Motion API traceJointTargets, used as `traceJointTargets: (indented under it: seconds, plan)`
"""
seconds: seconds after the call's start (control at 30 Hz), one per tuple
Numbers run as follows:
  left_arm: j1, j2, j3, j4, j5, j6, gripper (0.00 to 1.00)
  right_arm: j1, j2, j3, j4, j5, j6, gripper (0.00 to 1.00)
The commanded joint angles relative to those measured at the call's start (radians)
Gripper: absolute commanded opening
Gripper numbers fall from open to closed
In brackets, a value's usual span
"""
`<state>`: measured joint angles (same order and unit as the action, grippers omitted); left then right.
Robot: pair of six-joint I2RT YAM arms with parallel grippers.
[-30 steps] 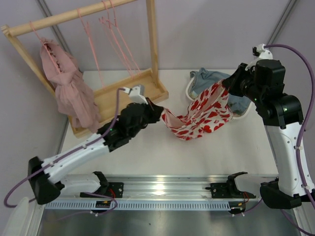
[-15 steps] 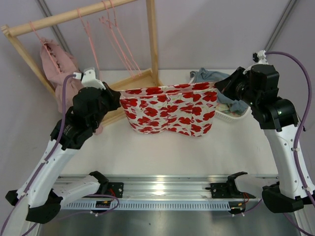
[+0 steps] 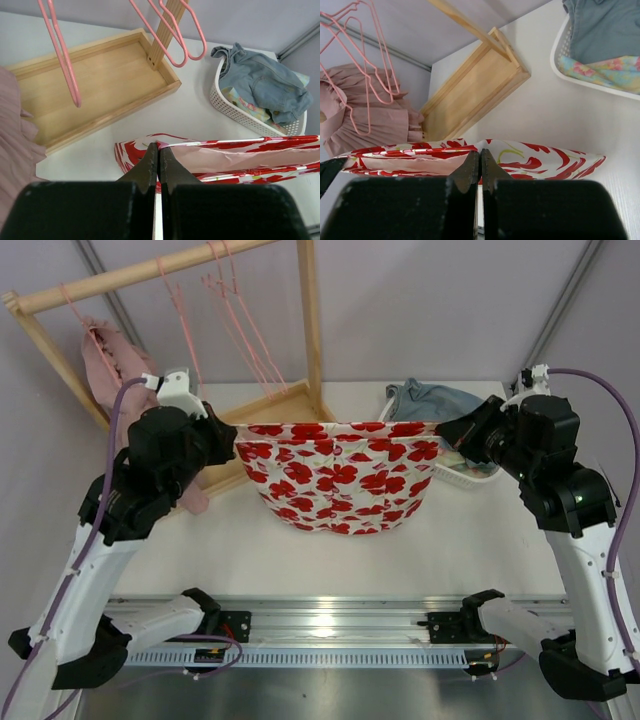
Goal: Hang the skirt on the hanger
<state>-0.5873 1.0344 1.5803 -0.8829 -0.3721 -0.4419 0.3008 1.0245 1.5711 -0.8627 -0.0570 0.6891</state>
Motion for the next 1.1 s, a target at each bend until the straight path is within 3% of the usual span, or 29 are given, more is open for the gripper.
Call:
traceJointTargets:
  seconds: [0.0, 0.23, 0.4, 0.73, 1.07]
  plan:
    - [0.037, -0.054, 0.052, -0.119, -0.087, 0.065, 0.0, -0.019, -0.044, -0.006, 0.019, 0.068, -0.008, 0.0]
    - [0.037, -0.114, 0.082, -0.243, 0.005, 0.057, 0.0, -0.015, -0.09, 0.017, -0.016, -0.039, -0.069, 0.0]
    - [0.037, -0.163, 0.017, -0.251, 0.093, 0.094, 0.0, -0.011, -0.119, -0.051, -0.058, -0.073, -0.105, 0.0]
    - [0.037, -0.129, -0.097, 0.018, 0.156, 0.184, 0.0, -0.008, -0.087, -0.114, 0.033, -0.107, -0.195, 0.0]
    - [0.037, 0.044, -0.031, 0.257, 0.2, 0.29, 0.0, -0.012, 0.118, -0.043, 0.178, -0.118, -0.252, 0.0]
